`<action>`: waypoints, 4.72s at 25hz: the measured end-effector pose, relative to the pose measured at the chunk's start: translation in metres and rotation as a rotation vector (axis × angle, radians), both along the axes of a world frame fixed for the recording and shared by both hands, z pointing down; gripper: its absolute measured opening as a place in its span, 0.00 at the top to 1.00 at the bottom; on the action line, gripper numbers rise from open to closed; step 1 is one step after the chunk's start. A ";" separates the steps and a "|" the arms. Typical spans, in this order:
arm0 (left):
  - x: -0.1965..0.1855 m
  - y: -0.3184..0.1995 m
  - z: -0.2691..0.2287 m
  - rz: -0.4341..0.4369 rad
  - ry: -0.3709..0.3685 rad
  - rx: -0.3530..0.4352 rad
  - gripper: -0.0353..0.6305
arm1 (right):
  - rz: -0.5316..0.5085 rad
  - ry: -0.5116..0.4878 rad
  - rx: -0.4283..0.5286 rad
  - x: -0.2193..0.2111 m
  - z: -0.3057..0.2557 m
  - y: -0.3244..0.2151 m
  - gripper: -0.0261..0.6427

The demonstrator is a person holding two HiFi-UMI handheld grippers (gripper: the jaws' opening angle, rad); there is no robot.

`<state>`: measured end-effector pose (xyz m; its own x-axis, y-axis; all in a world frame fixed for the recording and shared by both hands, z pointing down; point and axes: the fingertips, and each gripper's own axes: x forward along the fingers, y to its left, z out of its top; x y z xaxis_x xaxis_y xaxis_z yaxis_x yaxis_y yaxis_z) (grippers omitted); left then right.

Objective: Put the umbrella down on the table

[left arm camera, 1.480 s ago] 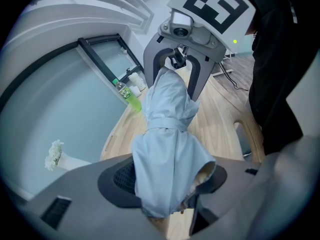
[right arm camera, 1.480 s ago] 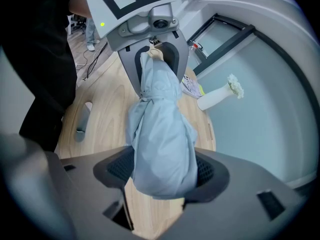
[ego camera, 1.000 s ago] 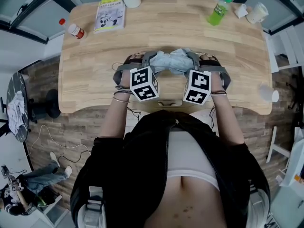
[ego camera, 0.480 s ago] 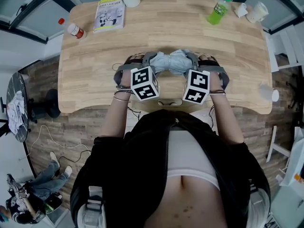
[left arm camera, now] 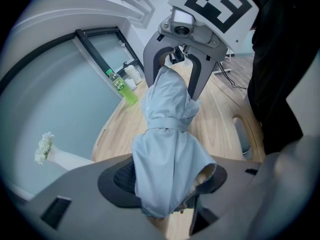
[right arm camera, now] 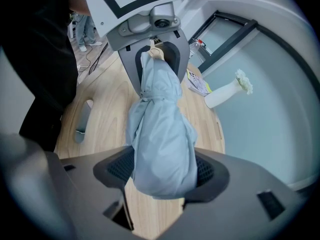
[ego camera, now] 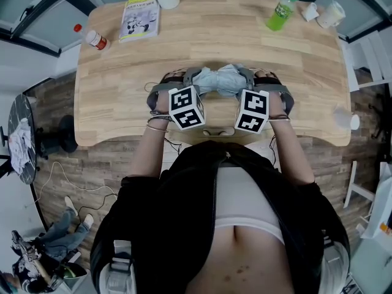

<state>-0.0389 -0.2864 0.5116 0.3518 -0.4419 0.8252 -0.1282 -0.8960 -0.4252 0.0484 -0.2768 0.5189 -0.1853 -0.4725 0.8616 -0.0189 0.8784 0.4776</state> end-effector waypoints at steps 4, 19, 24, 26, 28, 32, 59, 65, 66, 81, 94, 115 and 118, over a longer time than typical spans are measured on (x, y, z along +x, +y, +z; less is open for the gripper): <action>-0.001 0.002 0.004 0.001 -0.004 -0.009 0.55 | 0.003 -0.002 -0.010 -0.001 0.004 0.002 0.49; -0.001 0.008 0.015 0.000 -0.020 -0.038 0.55 | 0.011 -0.008 -0.041 -0.002 0.016 0.008 0.49; -0.002 0.009 0.020 -0.004 -0.025 -0.050 0.55 | 0.011 -0.005 -0.052 -0.002 0.021 0.010 0.49; -0.003 0.010 0.022 -0.005 -0.025 -0.052 0.55 | 0.009 -0.007 -0.057 -0.003 0.022 0.011 0.49; -0.003 0.011 0.024 -0.005 -0.028 -0.056 0.55 | 0.009 -0.010 -0.063 -0.004 0.024 0.012 0.49; -0.003 0.012 0.027 -0.004 -0.034 -0.062 0.55 | 0.011 -0.009 -0.074 -0.003 0.028 0.013 0.49; 0.000 0.022 0.041 -0.007 -0.038 -0.100 0.55 | 0.013 -0.011 -0.130 -0.004 0.046 0.024 0.49; 0.000 0.024 0.043 -0.011 -0.038 -0.104 0.55 | 0.010 -0.010 -0.137 -0.003 0.048 0.026 0.49; 0.000 0.024 0.044 -0.012 -0.039 -0.105 0.55 | 0.010 -0.012 -0.138 -0.004 0.048 0.026 0.49; 0.000 0.023 0.052 -0.029 -0.049 -0.125 0.55 | 0.003 -0.009 -0.152 -0.004 0.055 0.025 0.49; -0.003 0.023 0.059 -0.046 -0.056 -0.137 0.55 | -0.004 0.014 -0.156 -0.006 0.060 0.024 0.49; -0.006 0.023 0.069 -0.087 -0.060 -0.173 0.53 | -0.028 0.066 -0.166 -0.010 0.062 0.022 0.48; -0.007 0.024 0.070 -0.096 -0.063 -0.181 0.53 | -0.032 0.069 -0.172 -0.010 0.063 0.022 0.48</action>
<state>-0.0454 -0.2624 0.5817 0.2606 -0.3132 0.9132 -0.1952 -0.9435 -0.2678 0.0383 -0.2548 0.5816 -0.1355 -0.3123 0.9403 0.0380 0.9467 0.3199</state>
